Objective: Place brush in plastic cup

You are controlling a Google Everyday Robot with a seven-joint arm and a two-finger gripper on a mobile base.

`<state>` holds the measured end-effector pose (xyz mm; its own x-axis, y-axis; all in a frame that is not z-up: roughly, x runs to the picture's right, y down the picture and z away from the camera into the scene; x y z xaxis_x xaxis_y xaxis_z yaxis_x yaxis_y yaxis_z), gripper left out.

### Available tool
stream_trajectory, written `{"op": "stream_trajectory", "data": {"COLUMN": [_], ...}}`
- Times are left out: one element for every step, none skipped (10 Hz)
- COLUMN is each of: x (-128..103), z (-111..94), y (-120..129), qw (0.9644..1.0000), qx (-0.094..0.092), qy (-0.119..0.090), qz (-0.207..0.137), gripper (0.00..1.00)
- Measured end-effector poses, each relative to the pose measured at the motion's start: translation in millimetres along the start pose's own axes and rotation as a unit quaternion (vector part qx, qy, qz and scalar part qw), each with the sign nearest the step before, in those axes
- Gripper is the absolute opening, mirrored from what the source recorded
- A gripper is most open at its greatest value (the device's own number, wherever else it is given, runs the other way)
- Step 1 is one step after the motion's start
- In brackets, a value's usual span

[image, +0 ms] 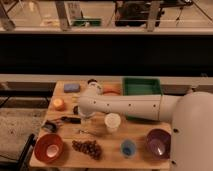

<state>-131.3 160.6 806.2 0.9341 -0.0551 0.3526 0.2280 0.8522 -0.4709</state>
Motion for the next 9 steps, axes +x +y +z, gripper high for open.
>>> {"op": "stream_trajectory", "data": {"x": [0,0,-1,-2,-3,-5,-7,-10,-11], "z": [2,4,6,7,10,13,15,19,21], "y": [-3,-6,-8,-10,-12,-15,-16,-18,-18], "qw": [1.0,1.0,1.0,1.0,1.0,1.0,1.0,0.9999,0.9998], "qx": [0.0,0.0,0.0,-0.001,-0.003,-0.005,-0.007,-0.012,-0.015], "qy": [0.001,0.0,0.0,-0.001,-0.002,-0.004,-0.005,-0.006,-0.007], "qz": [0.001,0.001,0.0,0.0,0.0,-0.002,-0.003,-0.005,-0.006], "gripper": [0.43,0.37,0.36,0.36,0.4,0.42,0.42,0.42,0.42]}}
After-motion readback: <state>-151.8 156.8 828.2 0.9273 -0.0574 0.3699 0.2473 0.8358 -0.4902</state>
